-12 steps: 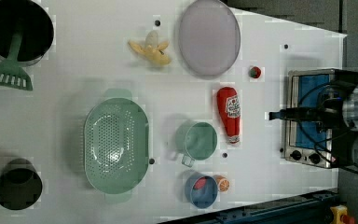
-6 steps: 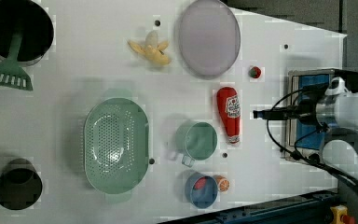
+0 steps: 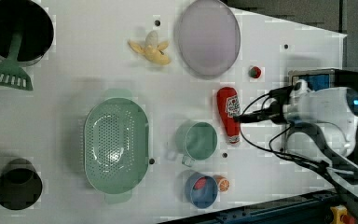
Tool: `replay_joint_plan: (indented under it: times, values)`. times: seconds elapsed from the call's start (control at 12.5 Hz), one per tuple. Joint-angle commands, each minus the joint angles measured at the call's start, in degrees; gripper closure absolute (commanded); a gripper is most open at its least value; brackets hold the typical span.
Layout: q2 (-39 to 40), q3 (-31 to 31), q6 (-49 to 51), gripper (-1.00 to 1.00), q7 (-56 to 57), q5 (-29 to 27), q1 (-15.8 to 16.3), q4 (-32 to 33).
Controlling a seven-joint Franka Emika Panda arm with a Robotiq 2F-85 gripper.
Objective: Pick Ketchup from the table and place it in strainer.
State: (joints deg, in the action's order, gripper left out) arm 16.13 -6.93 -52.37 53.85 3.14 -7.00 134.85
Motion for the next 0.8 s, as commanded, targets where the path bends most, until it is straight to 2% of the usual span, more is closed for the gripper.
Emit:
replay_joint_plan:
  times: [0.08, 0.48, 0.56, 0.8]
  values:
    - [1.05, -0.85, -4.77, -1.00, 2.13, 0.62, -0.07, -0.09]
    - [5.85, -0.76, -11.72, -1.00, 2.00, 0.62, -0.08, 0.93]
    - [6.27, -0.71, -12.21, -0.92, 1.98, 0.62, -0.09, 1.05]
    - [6.28, -0.69, -13.60, -0.21, 1.77, 0.61, -0.12, 1.31]
